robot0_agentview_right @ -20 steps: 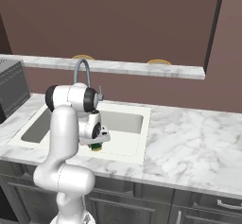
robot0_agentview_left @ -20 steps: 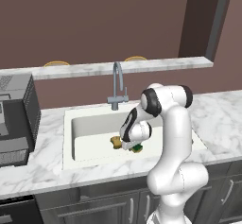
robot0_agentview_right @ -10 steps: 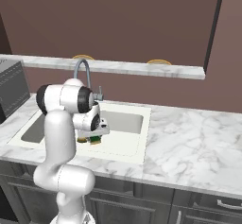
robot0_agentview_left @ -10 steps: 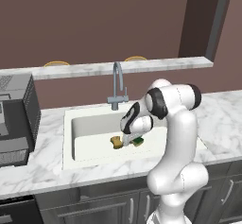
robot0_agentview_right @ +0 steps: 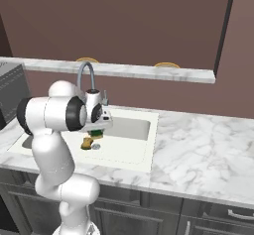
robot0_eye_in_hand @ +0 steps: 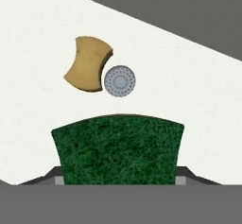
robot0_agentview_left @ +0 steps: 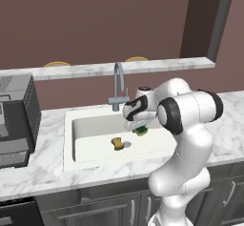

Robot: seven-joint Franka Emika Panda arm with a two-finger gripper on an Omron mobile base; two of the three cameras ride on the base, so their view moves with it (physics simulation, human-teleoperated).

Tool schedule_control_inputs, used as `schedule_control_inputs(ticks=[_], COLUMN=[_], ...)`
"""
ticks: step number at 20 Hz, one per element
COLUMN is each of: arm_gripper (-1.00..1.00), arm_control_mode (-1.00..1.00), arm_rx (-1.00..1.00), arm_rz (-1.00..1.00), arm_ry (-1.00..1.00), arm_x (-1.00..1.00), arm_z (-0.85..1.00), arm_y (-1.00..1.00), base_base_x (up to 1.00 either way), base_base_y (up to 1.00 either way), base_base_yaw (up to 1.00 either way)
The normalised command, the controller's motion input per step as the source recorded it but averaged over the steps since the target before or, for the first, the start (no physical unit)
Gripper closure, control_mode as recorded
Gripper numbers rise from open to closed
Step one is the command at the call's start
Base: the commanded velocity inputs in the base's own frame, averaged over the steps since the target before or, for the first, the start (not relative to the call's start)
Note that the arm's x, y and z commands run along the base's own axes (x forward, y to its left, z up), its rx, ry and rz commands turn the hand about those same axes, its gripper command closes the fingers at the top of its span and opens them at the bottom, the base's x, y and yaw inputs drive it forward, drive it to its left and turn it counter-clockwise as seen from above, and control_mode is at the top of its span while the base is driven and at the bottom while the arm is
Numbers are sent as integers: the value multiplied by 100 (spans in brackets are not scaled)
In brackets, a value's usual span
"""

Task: Pick up the sponge and sponge from the sink, and place them back in the cabinet, and close the cabinet doors.

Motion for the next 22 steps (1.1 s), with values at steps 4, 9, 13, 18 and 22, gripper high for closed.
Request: schedule_control_inputs(ticks=[4, 9, 13, 18, 22], arm_gripper=[100, 100, 100, 100, 100], arm_control_mode=[-100, -100, -100, -100, -100], arm_rx=[0, 0, 0, 0, 0], arm_rz=[-12, -19, -21, -20, -16], arm_ry=[0, 1, 1, 0, 0], arm_x=[-45, -29, -43, -55, -60], arm_z=[72, 78, 71, 59, 56], arm_y=[-8, 0, -5, -15, -19], base_base_x=[0, 0, 0, 0, 0], base_base_y=[0, 0, 0, 0, 0], base_base_yaw=[0, 0, 0, 0, 0])
